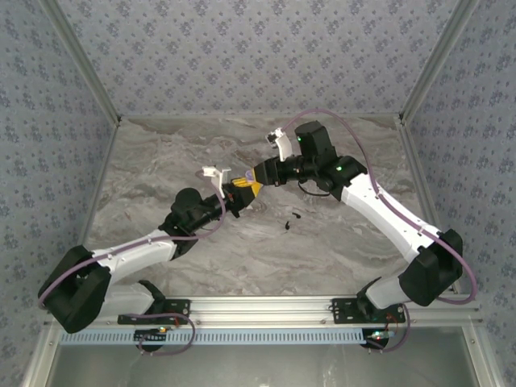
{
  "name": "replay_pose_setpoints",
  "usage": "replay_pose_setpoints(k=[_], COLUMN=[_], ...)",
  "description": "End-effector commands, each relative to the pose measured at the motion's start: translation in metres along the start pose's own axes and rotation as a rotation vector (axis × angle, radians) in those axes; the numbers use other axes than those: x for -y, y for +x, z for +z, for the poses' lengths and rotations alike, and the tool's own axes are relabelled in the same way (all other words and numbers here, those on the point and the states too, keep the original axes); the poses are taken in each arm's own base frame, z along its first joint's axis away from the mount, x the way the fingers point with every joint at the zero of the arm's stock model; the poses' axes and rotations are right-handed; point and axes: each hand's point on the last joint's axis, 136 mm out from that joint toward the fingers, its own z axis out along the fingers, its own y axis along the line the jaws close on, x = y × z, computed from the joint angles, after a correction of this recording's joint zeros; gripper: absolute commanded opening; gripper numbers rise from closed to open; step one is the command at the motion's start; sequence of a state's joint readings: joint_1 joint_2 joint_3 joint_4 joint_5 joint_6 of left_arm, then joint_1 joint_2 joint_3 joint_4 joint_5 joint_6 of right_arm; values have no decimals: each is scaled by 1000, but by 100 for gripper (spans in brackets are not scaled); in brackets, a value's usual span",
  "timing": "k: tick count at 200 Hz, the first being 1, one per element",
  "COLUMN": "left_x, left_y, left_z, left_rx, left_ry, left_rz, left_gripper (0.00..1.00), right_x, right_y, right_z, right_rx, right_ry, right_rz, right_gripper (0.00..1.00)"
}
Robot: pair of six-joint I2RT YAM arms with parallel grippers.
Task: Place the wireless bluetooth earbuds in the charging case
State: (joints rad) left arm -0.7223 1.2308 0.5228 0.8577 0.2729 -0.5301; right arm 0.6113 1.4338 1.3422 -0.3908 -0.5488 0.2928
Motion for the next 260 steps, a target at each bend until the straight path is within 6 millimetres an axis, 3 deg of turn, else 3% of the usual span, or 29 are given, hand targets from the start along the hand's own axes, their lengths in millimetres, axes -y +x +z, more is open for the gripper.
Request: replay_pose_setpoints(k=[1, 52, 101, 159, 191, 260], left_x=[20, 24, 24, 28, 31, 38], left_y=[-26, -27, -21, -17, -16, -18], left_z=[0, -3, -4, -7, -9, -10], left_rx=[63, 68, 37, 8, 5, 9], left_ry=[49, 57, 56, 51, 64, 89], left_rz=[65, 84, 97, 138, 166, 188], left_gripper=[12, 11, 11, 11, 11, 11], right_x=[-14, -25, -20, -8, -2, -16], right_y=[-5, -3, -7, -9, -6, 9], right_z=[-10, -13, -20, -36, -41, -29], right_rx=[-1, -15, 9, 62, 70, -27], right_ry=[-4, -21, 35, 123, 142, 54], right_rz=[-58, -105, -117, -111, -95, -126], right_gripper=[31, 32, 41, 42, 35, 17])
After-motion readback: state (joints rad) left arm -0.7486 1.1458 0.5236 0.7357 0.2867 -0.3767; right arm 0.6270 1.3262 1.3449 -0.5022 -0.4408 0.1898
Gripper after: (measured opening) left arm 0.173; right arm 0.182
